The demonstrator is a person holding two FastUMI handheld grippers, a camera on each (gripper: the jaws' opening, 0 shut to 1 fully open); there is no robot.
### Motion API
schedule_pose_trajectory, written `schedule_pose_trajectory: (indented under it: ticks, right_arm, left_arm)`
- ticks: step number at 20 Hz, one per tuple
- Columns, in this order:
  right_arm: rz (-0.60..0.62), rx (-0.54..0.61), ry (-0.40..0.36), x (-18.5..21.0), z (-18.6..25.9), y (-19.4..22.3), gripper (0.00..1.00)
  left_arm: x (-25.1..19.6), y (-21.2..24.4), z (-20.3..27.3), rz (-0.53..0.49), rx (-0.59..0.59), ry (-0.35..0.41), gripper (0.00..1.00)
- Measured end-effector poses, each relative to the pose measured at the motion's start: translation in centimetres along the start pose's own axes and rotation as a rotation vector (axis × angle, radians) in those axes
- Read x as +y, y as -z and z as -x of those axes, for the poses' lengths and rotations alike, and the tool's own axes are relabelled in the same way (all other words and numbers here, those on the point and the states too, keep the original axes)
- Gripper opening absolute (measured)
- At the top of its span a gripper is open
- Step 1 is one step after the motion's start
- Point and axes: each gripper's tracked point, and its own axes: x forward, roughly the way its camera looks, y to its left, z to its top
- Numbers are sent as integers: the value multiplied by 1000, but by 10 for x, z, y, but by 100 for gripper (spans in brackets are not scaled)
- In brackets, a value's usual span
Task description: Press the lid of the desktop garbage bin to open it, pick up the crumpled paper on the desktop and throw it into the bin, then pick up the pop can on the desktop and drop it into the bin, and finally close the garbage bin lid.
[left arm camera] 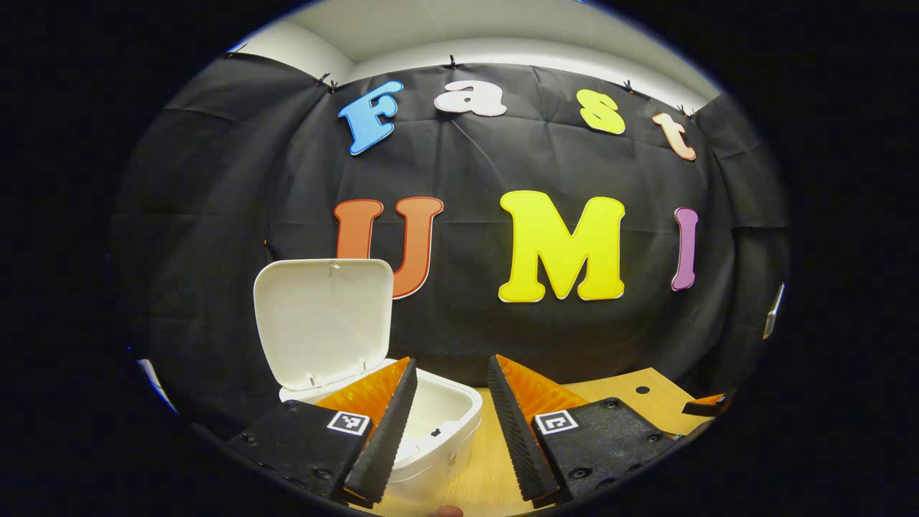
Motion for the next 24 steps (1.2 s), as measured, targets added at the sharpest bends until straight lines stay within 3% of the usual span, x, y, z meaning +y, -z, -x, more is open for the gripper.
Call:
schedule_pose_trajectory:
  ticks: [2,6,11,24]
  right_arm:
    - [6,57,8,-5,-13,19,95]
    - [18,141,14,-12,-33,47,95]
    - [12,254,6,-16,-59,81,95]
    - [-156,560,-16,-27,-114,162,95]
  left_arm:
    - [1,1,0,-7,4,-2,80]
    - [2,6,2,-13,20,-11,86]
    - [2,11,6,5,32,-14,87]
    - [9,18,24,8,43,-39,87]
